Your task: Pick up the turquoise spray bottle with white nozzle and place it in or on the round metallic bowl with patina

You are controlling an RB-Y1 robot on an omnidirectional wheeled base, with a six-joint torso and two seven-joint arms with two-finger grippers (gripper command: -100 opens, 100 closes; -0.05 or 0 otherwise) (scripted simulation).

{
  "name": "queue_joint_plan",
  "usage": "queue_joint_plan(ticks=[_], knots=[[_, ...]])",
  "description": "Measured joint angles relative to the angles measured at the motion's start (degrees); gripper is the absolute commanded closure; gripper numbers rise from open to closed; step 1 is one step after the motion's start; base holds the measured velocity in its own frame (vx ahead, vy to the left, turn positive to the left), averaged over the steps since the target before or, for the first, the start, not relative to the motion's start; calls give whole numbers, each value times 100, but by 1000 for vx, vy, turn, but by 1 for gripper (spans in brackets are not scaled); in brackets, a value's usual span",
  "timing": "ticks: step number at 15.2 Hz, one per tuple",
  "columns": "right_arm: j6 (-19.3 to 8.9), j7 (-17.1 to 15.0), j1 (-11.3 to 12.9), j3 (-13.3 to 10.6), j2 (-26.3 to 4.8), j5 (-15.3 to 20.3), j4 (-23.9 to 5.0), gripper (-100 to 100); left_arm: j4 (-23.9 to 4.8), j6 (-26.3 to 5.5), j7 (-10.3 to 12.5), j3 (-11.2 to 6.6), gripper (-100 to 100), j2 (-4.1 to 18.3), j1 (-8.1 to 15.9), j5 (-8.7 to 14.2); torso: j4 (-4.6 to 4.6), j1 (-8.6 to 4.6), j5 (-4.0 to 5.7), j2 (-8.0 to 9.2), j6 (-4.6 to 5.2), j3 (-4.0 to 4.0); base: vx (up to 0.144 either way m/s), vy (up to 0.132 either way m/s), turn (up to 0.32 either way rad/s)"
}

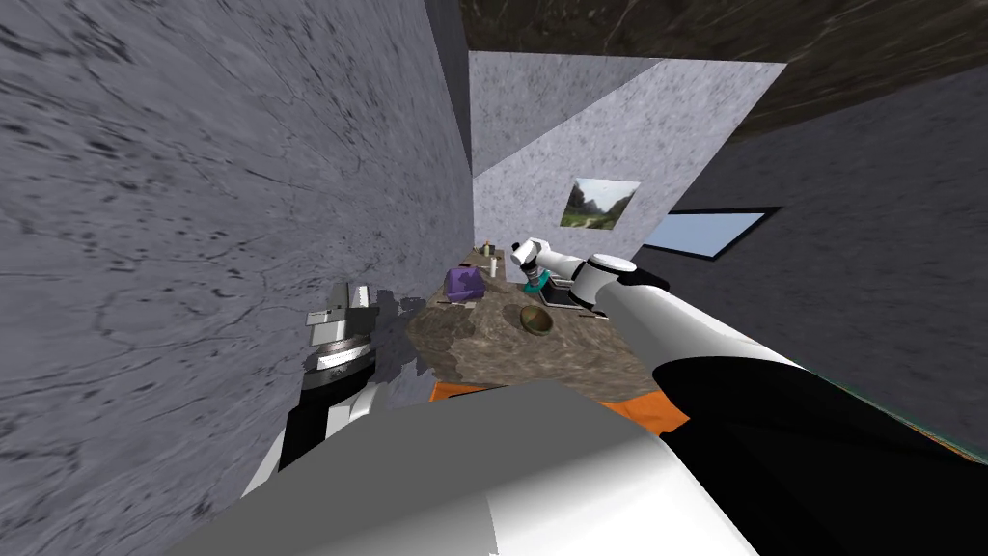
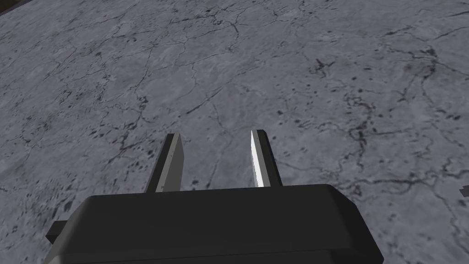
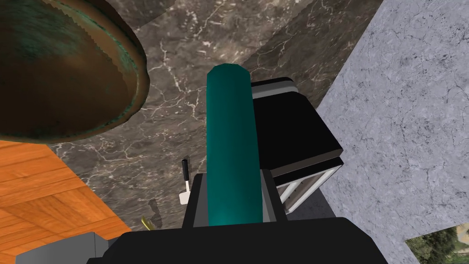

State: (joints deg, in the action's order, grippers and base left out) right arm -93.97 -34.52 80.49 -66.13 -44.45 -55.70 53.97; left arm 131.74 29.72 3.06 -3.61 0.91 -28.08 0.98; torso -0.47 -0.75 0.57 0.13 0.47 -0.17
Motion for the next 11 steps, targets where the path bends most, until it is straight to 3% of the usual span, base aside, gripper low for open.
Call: queue_joint_plan(ticks=[11], knots=[[-332, -786, 608, -1254, -73, -1249, 496, 100, 0, 0, 0, 0, 0, 0, 0, 0, -1, -1, -1, -1, 12, -1, -17, -22, 67]])
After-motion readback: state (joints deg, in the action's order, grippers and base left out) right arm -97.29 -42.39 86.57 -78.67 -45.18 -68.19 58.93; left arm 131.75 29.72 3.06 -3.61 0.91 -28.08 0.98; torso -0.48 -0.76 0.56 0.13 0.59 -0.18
